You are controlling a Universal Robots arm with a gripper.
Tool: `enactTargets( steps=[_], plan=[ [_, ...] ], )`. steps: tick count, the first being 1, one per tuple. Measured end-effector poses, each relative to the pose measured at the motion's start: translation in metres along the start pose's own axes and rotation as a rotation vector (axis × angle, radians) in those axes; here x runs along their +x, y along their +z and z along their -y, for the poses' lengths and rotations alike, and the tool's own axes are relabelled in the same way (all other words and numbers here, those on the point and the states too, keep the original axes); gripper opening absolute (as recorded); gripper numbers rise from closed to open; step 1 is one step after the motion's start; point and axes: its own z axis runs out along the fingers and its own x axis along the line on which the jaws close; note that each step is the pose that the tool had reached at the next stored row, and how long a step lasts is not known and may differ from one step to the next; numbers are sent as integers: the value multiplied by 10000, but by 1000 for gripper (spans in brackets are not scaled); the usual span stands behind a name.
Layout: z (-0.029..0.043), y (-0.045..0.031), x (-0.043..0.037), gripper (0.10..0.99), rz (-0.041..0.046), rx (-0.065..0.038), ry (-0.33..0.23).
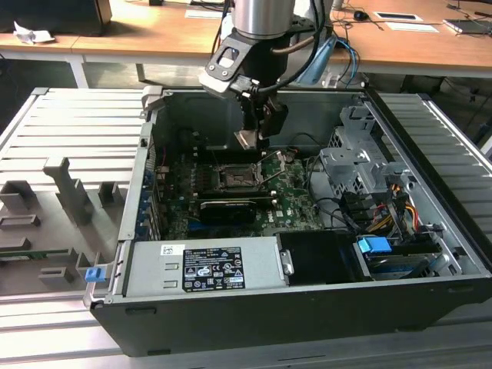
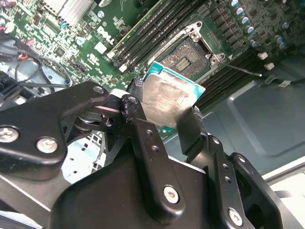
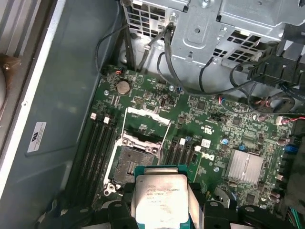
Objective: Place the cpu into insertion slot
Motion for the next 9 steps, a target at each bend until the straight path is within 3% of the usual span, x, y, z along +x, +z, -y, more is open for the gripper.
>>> enactTargets(
  steps=[2,5,9],
  plan=[
    [2,26,-1,529,3,-3,74],
    [20,138,0,529,3,-3,78],
    [26,223,-1,529,36,-14,583]
  ],
)
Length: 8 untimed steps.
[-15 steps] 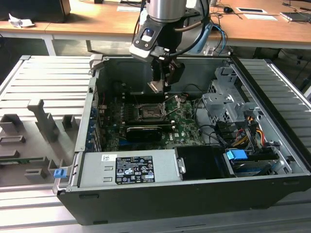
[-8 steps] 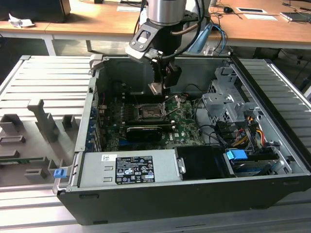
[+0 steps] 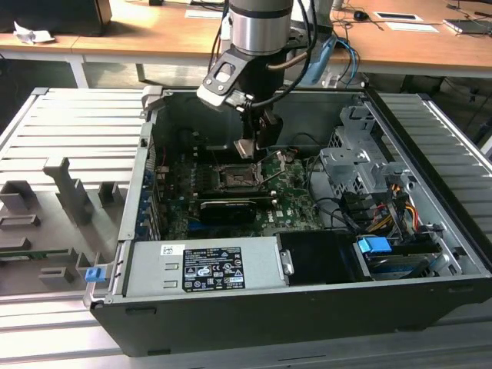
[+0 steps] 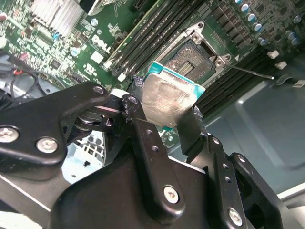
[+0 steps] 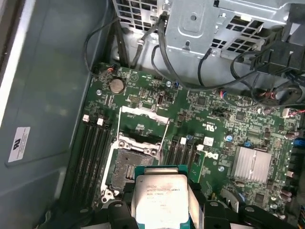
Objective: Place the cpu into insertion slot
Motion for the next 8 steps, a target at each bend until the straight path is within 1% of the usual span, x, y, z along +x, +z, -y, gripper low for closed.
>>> enactTargets(
  steps=[1,3,4,8],
  plan=[
    [2,37,-1,529,17,-6,260],
    [5,76,-1,529,36,-11,546],
    [7,111,-2,529,51,-16,794],
    [12,187,-3,529,65,-21,1004]
  ],
)
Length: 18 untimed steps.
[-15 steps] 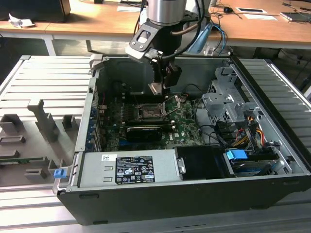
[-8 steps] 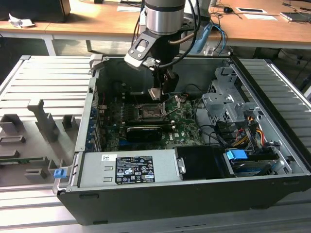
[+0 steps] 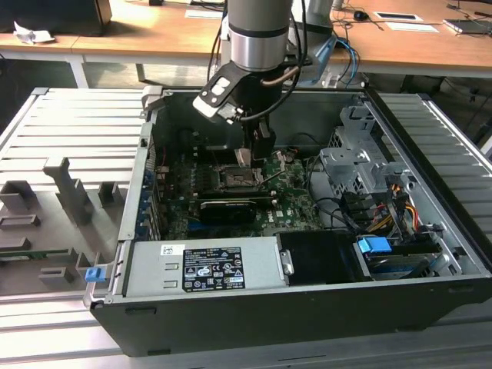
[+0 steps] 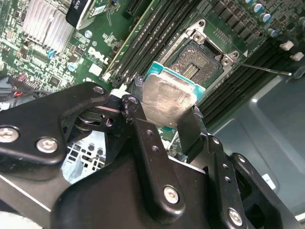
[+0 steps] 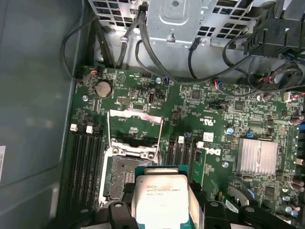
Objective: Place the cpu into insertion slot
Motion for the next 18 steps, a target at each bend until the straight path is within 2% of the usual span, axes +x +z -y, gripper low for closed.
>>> enactTargets(
  steps=[2,4,8,10,18],
  plan=[
    [8,20,0,529,1,0,5],
    [58,110,6,529,0,0,1],
    [70,217,20,529,35,-11,561],
    [78,255,32,529,35,-12,594],
    [80,293,44,529,33,-11,593]
  ],
)
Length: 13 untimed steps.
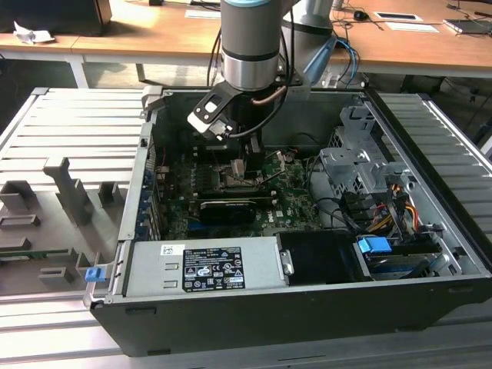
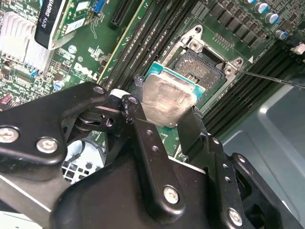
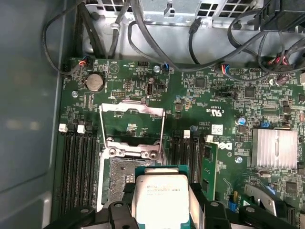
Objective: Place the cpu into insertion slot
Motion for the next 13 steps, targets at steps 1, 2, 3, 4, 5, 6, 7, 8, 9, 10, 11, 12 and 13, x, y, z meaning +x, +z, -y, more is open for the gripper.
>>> enactTargets(
  steps=[1,2,3,4,5,6,7,8,9,10,11,12,13],
  plan=[
    [0,5,0,529,-3,-2,0],
    [1,9,0,529,2,0,0],
    [0,18,16,529,12,0,0],
    [-2,37,71,529,13,0,0],
    [-3,48,101,529,11,0,0],
    [-4,58,124,529,11,0,0],
    [-4,73,144,529,16,2,0],
    [-4,103,169,529,28,2,-2],
    [-3,122,178,529,33,2,-2],
    [-1,141,182,529,38,1,-2],
    [8,184,217,529,95,7,-5],
    [15,201,241,529,98,4,52],
    [21,205,242,529,103,4,113]
  ],
)
